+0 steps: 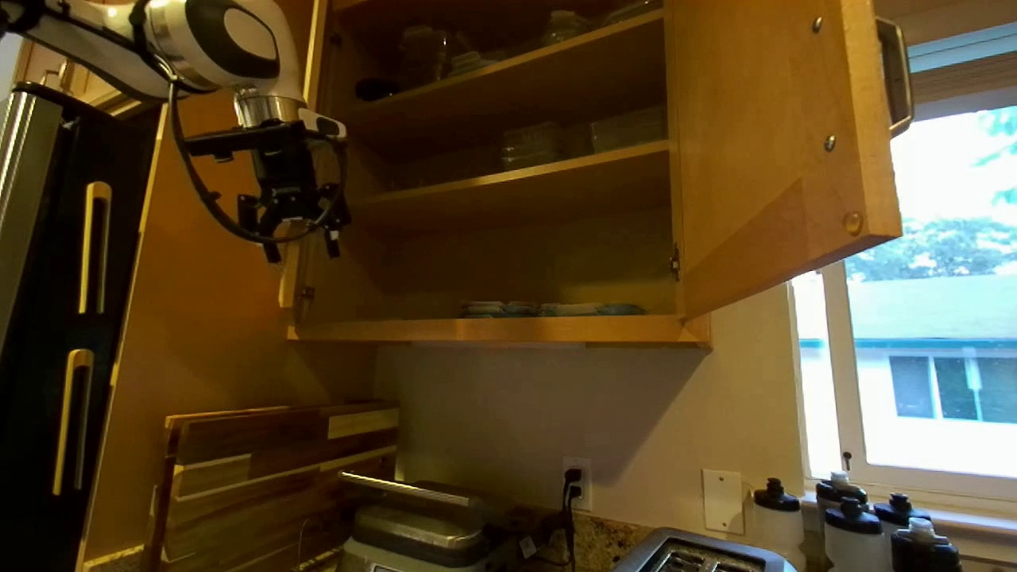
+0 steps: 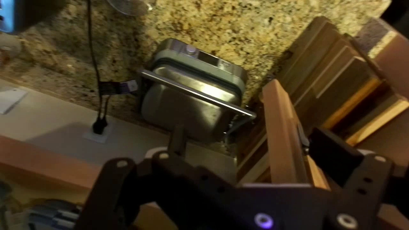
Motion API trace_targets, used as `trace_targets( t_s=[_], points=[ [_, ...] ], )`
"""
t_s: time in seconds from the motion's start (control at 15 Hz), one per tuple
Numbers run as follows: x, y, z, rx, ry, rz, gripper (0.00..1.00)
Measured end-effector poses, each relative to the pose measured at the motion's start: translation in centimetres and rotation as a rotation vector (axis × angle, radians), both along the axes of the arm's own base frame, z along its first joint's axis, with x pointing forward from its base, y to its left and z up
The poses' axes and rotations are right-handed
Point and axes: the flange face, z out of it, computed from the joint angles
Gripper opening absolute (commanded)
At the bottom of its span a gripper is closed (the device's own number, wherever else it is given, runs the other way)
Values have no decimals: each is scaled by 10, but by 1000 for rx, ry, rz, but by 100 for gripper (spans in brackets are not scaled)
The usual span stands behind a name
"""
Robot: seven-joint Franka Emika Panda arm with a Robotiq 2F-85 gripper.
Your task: Close the kitchen cabinet doors
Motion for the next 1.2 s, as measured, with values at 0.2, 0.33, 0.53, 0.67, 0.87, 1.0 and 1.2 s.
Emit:
trace_targets(
  t_s=[0.2,0.33,0.53,0.67,0.87,1.0,1.2],
  points=[
    [19,-2,4,-128,-34,-152,100],
    [26,0,4,-193,-58,-272,100],
    [33,24,-1,-309,-64,-357,100],
    [34,46,-9,-365,-9,-371,100],
    [29,65,-21,-418,123,-362,100],
    [24,75,-26,-433,197,-341,100],
    [18,96,-27,-406,243,-272,100]
  ],
)
